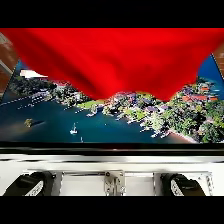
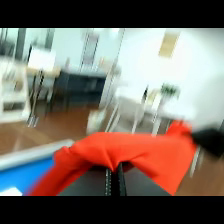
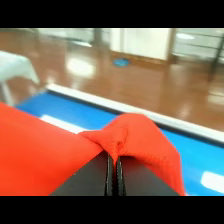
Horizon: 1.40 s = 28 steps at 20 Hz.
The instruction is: Fold the shirts.
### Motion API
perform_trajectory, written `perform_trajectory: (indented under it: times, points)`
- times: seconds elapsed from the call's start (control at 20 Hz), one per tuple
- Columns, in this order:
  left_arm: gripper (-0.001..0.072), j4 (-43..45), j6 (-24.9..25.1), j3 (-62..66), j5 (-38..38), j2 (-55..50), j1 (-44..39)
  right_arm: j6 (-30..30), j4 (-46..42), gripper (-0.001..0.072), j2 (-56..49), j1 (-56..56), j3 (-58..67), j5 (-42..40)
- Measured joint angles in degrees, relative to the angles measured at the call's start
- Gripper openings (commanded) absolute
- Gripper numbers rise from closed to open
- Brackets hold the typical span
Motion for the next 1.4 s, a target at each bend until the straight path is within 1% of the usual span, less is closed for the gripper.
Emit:
perform_trajectory:
  times: [0.2, 0.35, 0.45, 0.6, 0.7, 0.8, 0.95, 1.15, 1.2, 1.25, 1.3, 1.35, 1.4]
  points:
    - [0.0042, 12.57, -8.17, -1.42, -16.37, 0.39, 0.0, 1.22, -7.89, 0.0061, -1.01, 0.02, 0.68, 10.62]
    - [0.0043, 17.92, -12.61, -6.08, -25.86, 0.5, 0.0, 1.75, -11.37, 0.0061, -5.35, 0.02, -1.11, 17.53]
    - [0.0043, 19.93, -15.04, -11.21, -29.31, 0.5, 0.0, 1.77, -12.0, 0.0061, -9.64, 0.04, -4.13, 17.97]
    - [0.0042, 21.31, -18.49, -21.88, -30.69, 0.48, 0.0, 1.84, -11.45, 0.0061, -18.86, 0.15, -9.31, 12.48]
    - [0.0043, 21.84, -21.05, -29.46, -28.11, 0.26, 0.0, 2.01, -9.14, 0.0061, -26.84, 0.94, -11.34, 7.17]
    - [0.0043, 22.12, -22.88, -36.2, -22.95, -0.72, 0.0, 2.21, -6.43, 0.0061, -35.04, 2.51, -12.41, 0.9]
    - [0.0043, 22.21, -24.26, -42.69, -12.11, -4.44, 0.02, 3.52, -3.15, 0.0061, -45.51, 5.46, -13.14, -6.97]
    - [0.0044, 21.07, -24.9, -45.9, 5.03, -14.29, -0.46, 5.68, -0.59, 0.0062, -53.7, 8.76, -13.46, -11.3]
    - [0.0044, 19.71, -24.92, -46.23, 9.22, -17.31, -0.85, 6.03, -0.13, 0.0084, -54.64, 9.22, -13.49, -11.76]
    - [0.0061, 17.92, -24.98, -46.42, 13.0, -20.02, -1.14, 6.67, 0.22, 0.0221, -55.1, 9.55, -13.51, -12.07]
    - [0.0262, 15.89, -25.09, -46.58, 16.0, -22.64, -1.29, 7.02, 0.55, 0.0502, -55.15, 9.57, -13.51, -12.09]
    - [0.053, 13.79, -25.11, -46.53, 18.6, -24.7, -1.11, 7.28, 0.68, 0.063, -54.77, 9.42, -13.49, -11.89]
    - [0.0649, 12.28, -25.14, -46.34, 19.69, -26.01, -0.5, 7.32, 0.72, 0.0629, -53.86, 8.9, -13.27, -10.71]
